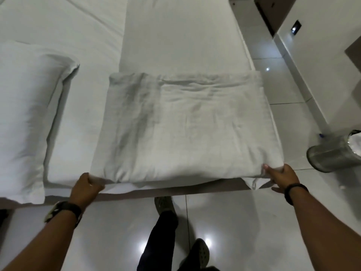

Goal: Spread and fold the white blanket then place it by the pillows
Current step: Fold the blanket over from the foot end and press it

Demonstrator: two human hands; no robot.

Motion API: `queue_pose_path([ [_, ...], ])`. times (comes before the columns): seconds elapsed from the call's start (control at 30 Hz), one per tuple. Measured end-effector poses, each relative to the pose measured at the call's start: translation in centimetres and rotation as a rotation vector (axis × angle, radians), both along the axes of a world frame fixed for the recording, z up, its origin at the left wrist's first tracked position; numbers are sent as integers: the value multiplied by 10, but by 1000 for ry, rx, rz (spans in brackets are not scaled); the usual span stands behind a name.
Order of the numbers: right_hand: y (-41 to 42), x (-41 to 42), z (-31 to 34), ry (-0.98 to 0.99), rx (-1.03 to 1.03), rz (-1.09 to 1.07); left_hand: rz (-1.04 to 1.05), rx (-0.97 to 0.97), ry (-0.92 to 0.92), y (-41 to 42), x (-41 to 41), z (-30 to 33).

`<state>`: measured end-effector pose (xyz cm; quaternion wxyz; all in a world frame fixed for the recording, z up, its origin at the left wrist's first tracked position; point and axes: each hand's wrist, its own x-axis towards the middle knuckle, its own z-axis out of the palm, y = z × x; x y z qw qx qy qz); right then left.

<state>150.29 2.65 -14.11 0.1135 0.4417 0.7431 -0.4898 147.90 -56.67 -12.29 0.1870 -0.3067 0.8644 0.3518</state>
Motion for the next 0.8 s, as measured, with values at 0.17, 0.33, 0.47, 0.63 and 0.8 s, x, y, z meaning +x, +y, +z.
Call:
queue_pose_path([
  [0.17,12,-5,10,-64,-132,-205,335,488,-78,10,-3,5],
  [0.33,-43,-10,-5,-96,-335,-561,879,769,83,69,-22,-12],
  [0.47,-133,-26,-32,-21,-834,-645,895,1055,26,122,-28,-26],
  [0.63,-153,-48,-46,165,-755,-864,966,915,20,120,-44,-41],
  [0.8,-129,-49,-30,169,-263,-926,922,872,67,120,-37,-29],
])
